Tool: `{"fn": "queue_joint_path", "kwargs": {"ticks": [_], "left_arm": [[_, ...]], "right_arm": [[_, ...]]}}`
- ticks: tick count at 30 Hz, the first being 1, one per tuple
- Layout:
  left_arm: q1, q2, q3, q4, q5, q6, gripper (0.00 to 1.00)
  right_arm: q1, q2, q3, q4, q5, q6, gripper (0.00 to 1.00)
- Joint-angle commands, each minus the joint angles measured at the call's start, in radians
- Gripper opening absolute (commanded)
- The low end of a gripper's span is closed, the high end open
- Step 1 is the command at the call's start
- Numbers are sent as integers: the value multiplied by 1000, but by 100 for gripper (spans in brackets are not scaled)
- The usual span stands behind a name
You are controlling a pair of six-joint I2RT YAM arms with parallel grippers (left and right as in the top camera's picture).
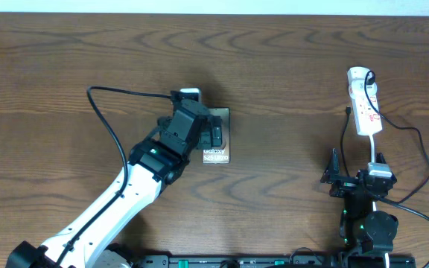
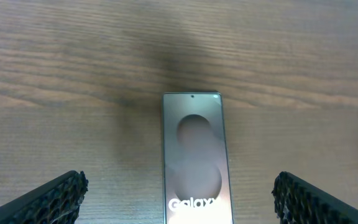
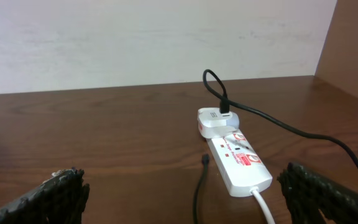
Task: Plug charger to phone and switch on socket
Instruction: 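Move the left gripper over the silver phone on the table, then lower the left gripper and close it on the phone's top edge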
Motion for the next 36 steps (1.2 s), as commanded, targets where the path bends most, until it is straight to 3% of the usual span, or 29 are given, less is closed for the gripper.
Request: {"fn": "queue_joint_path", "kwargs": {"ticks": [1, 6, 13, 36], "left_arm": [[10, 19, 56, -3, -5, -25, 98], [10, 93, 135, -21, -5, -5, 98], [10, 353, 378, -245, -47, 23, 98], [10, 607, 378, -258, 172, -10, 98]], "right_arm": [[-3, -5, -5, -1, -1, -11, 99], [-2, -5, -5, -1, -1, -11, 99], [-2, -5, -5, -1, -1, -11, 99], [-2, -5, -5, -1, -1, -11, 99]]}}
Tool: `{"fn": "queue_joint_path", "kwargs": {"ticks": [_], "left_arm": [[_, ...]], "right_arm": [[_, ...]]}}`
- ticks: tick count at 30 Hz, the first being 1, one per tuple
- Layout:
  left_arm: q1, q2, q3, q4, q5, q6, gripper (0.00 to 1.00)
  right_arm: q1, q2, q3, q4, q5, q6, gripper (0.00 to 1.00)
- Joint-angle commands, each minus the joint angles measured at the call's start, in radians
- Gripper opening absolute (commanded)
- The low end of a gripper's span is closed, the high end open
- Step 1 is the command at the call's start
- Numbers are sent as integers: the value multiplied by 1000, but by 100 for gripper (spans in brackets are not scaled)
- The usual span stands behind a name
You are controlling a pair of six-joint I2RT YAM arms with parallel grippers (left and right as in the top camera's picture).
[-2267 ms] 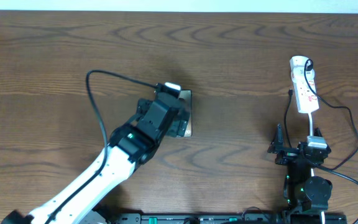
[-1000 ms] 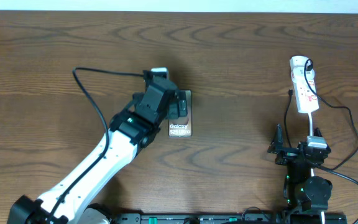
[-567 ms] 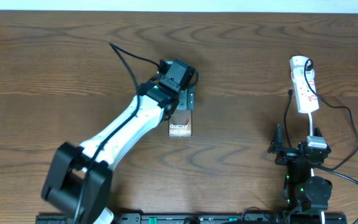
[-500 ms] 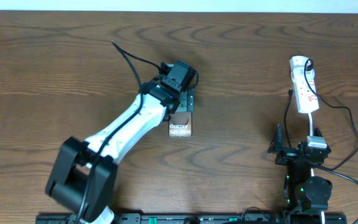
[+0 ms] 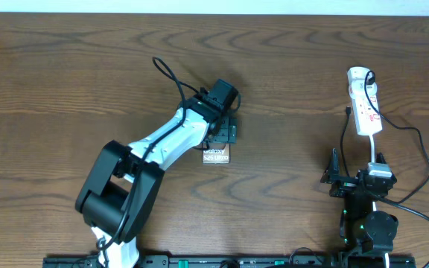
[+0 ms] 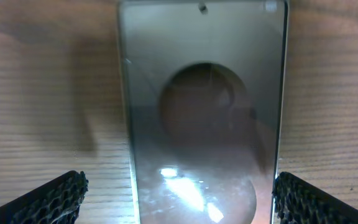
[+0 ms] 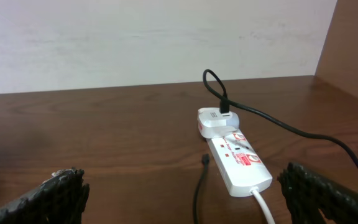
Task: Plug charger to phone and switch on socket
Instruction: 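Lower the left gripper and close it on the phone's top edge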
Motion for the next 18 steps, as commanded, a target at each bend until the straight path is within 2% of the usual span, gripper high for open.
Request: {"fn": "queue_joint_path", "kwargs": {"ticks": [1, 18], "left_arm": [[3, 34, 15, 10, 59, -8, 98], [-19, 34, 15, 50, 55, 11, 98]], "right_arm": [[-2, -5, -5, -1, -1, -11, 99], [-2, -5, -5, -1, -1, -11, 99]]}}
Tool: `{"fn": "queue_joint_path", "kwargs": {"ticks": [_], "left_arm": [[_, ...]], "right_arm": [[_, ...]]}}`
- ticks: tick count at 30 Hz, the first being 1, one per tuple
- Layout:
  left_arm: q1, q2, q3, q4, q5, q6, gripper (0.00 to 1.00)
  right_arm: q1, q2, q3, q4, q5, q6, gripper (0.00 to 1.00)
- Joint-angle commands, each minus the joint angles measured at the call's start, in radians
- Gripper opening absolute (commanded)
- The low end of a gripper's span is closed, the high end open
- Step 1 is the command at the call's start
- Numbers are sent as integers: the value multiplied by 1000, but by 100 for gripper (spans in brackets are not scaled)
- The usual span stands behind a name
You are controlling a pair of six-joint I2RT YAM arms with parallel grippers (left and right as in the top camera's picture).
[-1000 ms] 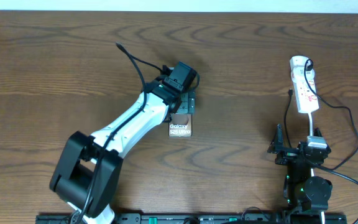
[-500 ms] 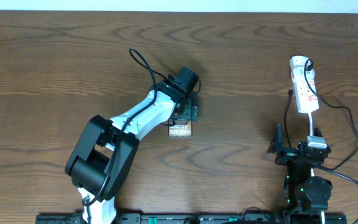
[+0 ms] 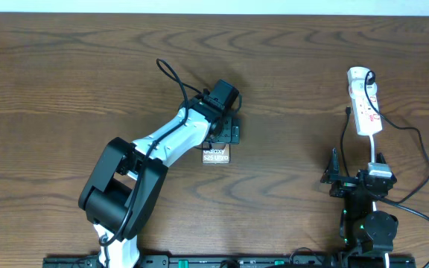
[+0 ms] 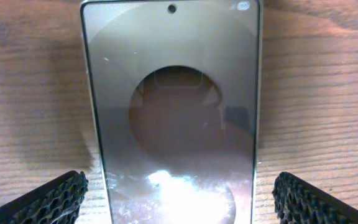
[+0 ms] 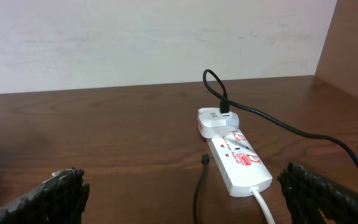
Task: Plug charger to phone and switch on socket
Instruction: 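Lower the left gripper and close it on the phone's top edge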
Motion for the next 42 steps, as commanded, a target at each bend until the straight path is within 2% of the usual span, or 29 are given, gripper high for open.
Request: {"fn": "queue_joint_path", "kwargs": {"ticks": [1, 5, 12, 36, 42], "left_arm": [[-23, 9, 15, 14, -13, 8, 98], [-42, 9, 15, 13, -97, 6, 98], [-36, 9, 15, 13, -161, 6, 98], [-38, 76, 14, 40, -134, -6, 98], [-39, 77, 7, 39, -130, -71, 98]], "right_arm": [[-2, -5, -5, -2, -1, -11, 99], [-2, -5, -5, -2, -1, -11, 99], [-2, -5, -5, -2, -1, -11, 99], [-2, -5, -5, -2, -1, -11, 99], [-2, -5, -5, -2, -1, -11, 99]]}}
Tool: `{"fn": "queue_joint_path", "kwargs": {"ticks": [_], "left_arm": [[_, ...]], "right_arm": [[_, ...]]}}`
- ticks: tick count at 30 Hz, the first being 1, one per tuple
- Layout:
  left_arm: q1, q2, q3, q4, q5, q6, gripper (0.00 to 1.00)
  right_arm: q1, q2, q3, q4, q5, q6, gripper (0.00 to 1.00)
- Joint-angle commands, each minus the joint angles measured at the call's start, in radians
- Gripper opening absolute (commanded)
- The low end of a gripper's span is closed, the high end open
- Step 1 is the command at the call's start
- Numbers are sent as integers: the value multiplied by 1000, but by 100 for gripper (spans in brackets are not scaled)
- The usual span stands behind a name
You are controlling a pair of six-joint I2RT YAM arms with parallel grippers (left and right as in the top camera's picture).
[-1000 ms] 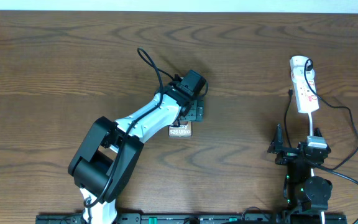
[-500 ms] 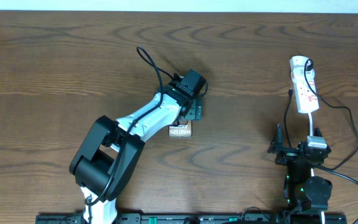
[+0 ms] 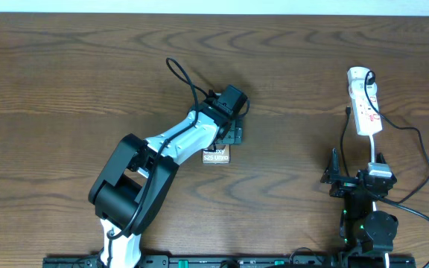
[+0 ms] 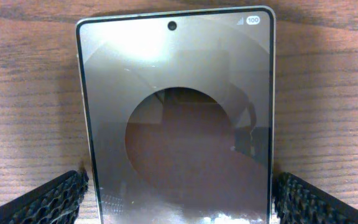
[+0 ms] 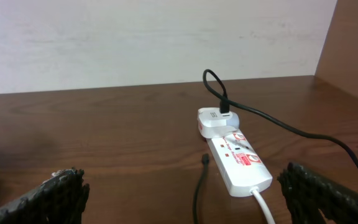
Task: Plug charger to phone and switch on socket
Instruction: 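Lower the left gripper and close it on the phone's top edge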
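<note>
The phone (image 4: 176,124) lies face up on the wooden table, screen dark and glossy; only its lower labelled end (image 3: 216,155) shows in the overhead view. My left gripper (image 4: 179,199) is low over it and open, one finger just outside each long edge (image 3: 227,135). At the right, the white power strip (image 5: 238,158) carries a white charger adapter (image 5: 215,121) with a black cable. The cable's free plug (image 5: 205,160) lies on the table left of the strip. My right gripper (image 5: 182,193) is open, well short of the strip (image 3: 363,100).
The strip's white lead and the charger's black cable (image 3: 415,141) trail across the right side of the table towards the right arm's base (image 3: 369,223). A pale wall (image 5: 154,37) stands behind the table's far edge.
My left gripper has come lower over the phone, whose screen now spans the whole gap between the fingers. The phone, strip, cable and right arm have not moved.
At first my open left gripper was well above the phone, which looked small between the fingers. At each later moment it was lower and the phone larger in view. Now the fingers flank its long edges. The right arm stayed still throughout.
</note>
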Motion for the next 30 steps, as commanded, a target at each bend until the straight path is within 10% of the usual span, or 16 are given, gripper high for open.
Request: {"fn": "queue_joint_path", "kwargs": {"ticks": [1, 30], "left_arm": [[2, 26, 2, -8, -4, -55, 98], [4, 14, 2, -65, -5, -57, 67]], "right_arm": [[-2, -5, -5, -1, -1, -11, 99], [-2, -5, -5, -1, -1, -11, 99]]}}
